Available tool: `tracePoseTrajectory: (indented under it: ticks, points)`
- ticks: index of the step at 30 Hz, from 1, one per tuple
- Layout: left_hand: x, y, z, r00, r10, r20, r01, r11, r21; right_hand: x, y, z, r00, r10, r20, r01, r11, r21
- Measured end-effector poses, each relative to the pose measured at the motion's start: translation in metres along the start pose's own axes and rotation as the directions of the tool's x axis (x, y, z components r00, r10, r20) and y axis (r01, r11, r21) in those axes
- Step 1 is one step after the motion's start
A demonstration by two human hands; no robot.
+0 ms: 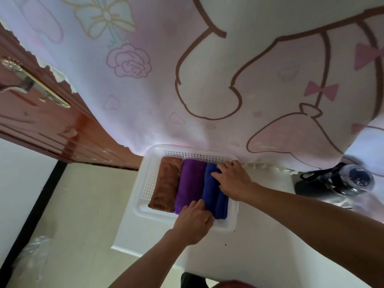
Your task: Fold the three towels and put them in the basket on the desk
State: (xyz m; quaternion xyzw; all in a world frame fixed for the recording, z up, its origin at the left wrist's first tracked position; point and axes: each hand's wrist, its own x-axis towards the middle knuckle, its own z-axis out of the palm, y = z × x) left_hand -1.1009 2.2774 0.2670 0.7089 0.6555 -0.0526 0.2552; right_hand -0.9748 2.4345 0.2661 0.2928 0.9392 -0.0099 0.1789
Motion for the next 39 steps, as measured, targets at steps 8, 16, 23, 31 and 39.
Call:
tracePoseTrajectory:
  ticks: [8,16,23,31,39]
  points:
    - [-0.028,-0.083,-0.028,0.843,-0.245,-0.48,0.259,0.965,-0.037,-0.056,-0.01,-0.006,0.91,0.342,-0.235,-0.224,0.881,0.416]
    - [-0.057,-0.135,-0.034,0.848,-0.527,-0.064,0.496,0.83,-0.255,-0.093,-0.083,0.011,0.617,0.658,0.432,-0.635,0.091,0.767]
    - [-0.053,-0.159,-0.055,0.931,-0.365,-0.015,0.345,0.892,-0.293,-0.079,-0.101,0.006,0.497,0.781,0.378,-0.666,0.064,0.743]
    - [-0.056,-0.17,-0.058,0.962,-0.272,-0.019,0.269,0.959,-0.094,-0.079,-0.114,-0.018,0.479,0.852,0.211,-0.762,0.285,0.581]
    - [-0.043,-0.174,-0.058,0.954,-0.295,-0.052,0.297,0.955,0.024,-0.108,-0.108,-0.238,0.245,0.818,-0.521,0.175,0.491,0.853]
